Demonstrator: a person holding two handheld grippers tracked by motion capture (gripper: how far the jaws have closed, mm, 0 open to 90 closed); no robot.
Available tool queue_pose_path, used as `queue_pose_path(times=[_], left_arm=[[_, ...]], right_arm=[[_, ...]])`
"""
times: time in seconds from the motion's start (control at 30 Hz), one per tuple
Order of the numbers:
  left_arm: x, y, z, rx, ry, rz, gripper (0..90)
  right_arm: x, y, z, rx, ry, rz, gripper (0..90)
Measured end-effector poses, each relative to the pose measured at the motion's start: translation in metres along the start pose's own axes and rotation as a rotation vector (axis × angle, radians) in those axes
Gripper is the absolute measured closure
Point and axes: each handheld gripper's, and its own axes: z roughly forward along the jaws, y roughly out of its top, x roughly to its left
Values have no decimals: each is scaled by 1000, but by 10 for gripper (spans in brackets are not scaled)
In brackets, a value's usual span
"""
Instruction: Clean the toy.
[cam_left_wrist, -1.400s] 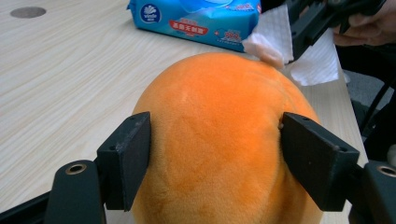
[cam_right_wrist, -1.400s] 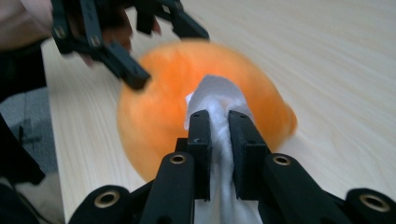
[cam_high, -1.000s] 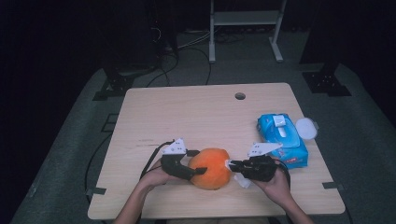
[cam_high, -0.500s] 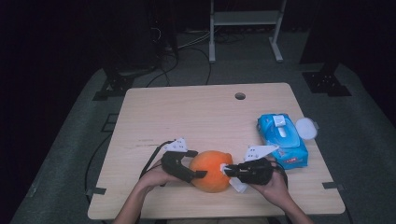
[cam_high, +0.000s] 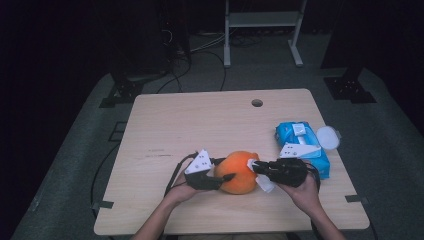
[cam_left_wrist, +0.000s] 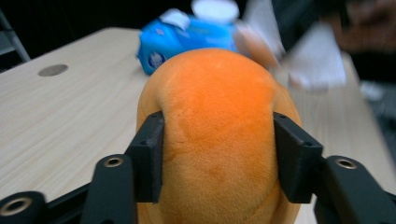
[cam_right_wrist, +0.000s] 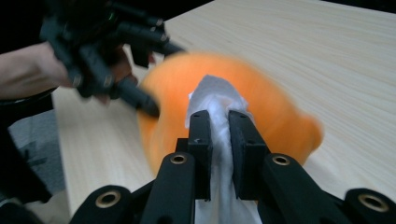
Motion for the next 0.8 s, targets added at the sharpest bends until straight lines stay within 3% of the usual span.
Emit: queue_pose_path(times=[0.1, 0.17, 0.2, 0.27, 0.33, 0.4, 0.5, 0.63, 0.7, 0.8], left_arm=[[6, 4, -7, 24, -35, -65, 233], [14, 4, -12, 9, -37, -151, 168], [16, 3, -11, 27, -39, -181, 135], [13, -2, -7, 70, -56, -171, 145], [11, -4, -7, 89, -46, -135, 195], [13, -5, -10, 93, -42, -129, 258], [17, -11, -12, 93, -40, -149, 284], [19, -13, -13, 81, -50, -166, 273], [17, -12, -12, 80, -51, -154, 265], [14, -10, -10, 83, -52, -134, 256]], right_arm=[[-3, -8, 8, 28, 6, 5, 790], [2, -9, 12, 33, 16, -15, 789], [7, -8, 13, 32, 18, -28, 790], [20, -5, 18, 26, 21, -70, 788], [32, -3, 23, 40, -4, -127, 787], [35, -3, 23, 37, -25, -149, 790], [23, -4, 17, 12, -39, -104, 794], [-1, -15, 14, 28, -77, -23, 794], [-3, -17, 13, 25, -62, -1, 795], [3, -15, 14, 20, -53, -14, 794]])
